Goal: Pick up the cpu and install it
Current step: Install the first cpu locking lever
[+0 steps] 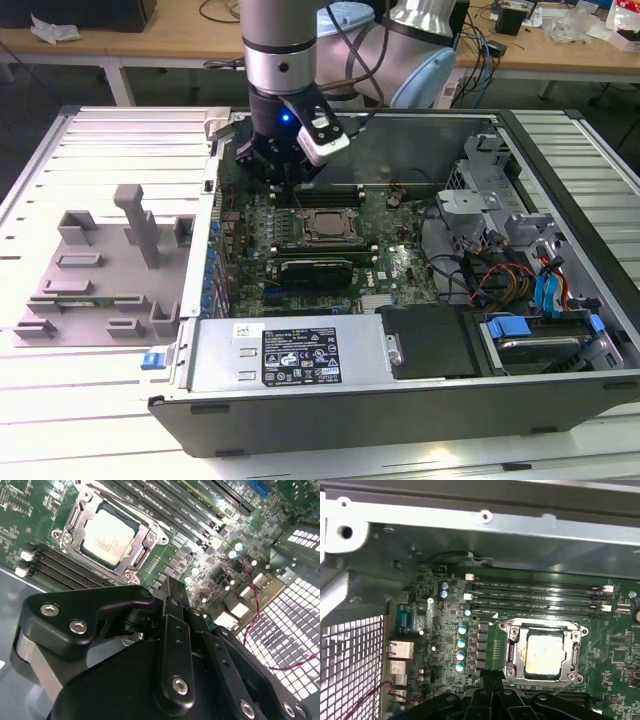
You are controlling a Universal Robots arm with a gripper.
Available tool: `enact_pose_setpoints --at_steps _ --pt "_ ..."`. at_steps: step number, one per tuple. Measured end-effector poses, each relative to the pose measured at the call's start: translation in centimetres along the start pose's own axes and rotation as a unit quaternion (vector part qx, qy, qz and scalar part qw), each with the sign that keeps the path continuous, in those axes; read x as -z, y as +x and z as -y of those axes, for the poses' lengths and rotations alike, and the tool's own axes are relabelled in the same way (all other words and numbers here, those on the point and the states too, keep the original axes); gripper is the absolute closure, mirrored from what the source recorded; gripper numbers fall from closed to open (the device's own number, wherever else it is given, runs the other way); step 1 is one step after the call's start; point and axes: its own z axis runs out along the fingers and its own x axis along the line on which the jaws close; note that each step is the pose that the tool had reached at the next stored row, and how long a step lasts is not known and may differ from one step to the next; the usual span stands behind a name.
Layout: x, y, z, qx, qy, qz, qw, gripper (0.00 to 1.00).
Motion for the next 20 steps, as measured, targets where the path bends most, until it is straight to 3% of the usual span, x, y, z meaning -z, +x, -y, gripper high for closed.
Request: enact_pose_setpoints --at_steps 3,4,5,6,7,8,10,11,12,16,18,19,20 --pt "0.02 0.55 -0.04 -0.001 -0.0213 0.0122 0.9997 0.89" --pt "0.02 0.66 -0.05 -0.001 -0.0224 0.0133 0.9997 0.89" --pt "0.01 0.65 -0.05 -0.001 -0.0244 0.0108 0.9996 0.89" --pt "0.01 0.54 -0.03 -0.001 -0.0303 0.0025 0.9995 0.89" --pt "-0.01 0.4 -0.01 -0.002 -0.0389 -0.0094 0.9992 0.89" --pt "-0.02 0.38 -0.01 -0.002 -0.0417 -0.0122 0.9991 0.89" --pt "-0.02 0.38 -0.01 -0.002 -0.0427 -0.012 0.999 0.89" --pt "-0.03 0.39 -0.01 -0.002 -0.0581 -0.0094 0.9983 0.89" --pt "-0.03 0.4 -0.01 -0.002 -0.0623 -0.0089 0.998 0.89" --pt "-0.03 0.85 -0.04 -0.002 -0.0643 -0.0086 0.9979 0.89" --pt "-0.03 1.13 -0.06 -0.003 -0.0827 -0.005 0.9966 0.89" --pt "-0.03 1.27 -0.07 -0.003 -0.1017 -0.002 0.9948 0.89" --pt "-0.04 1.29 -0.07 -0.003 -0.1089 -0.0008 0.994 0.89"
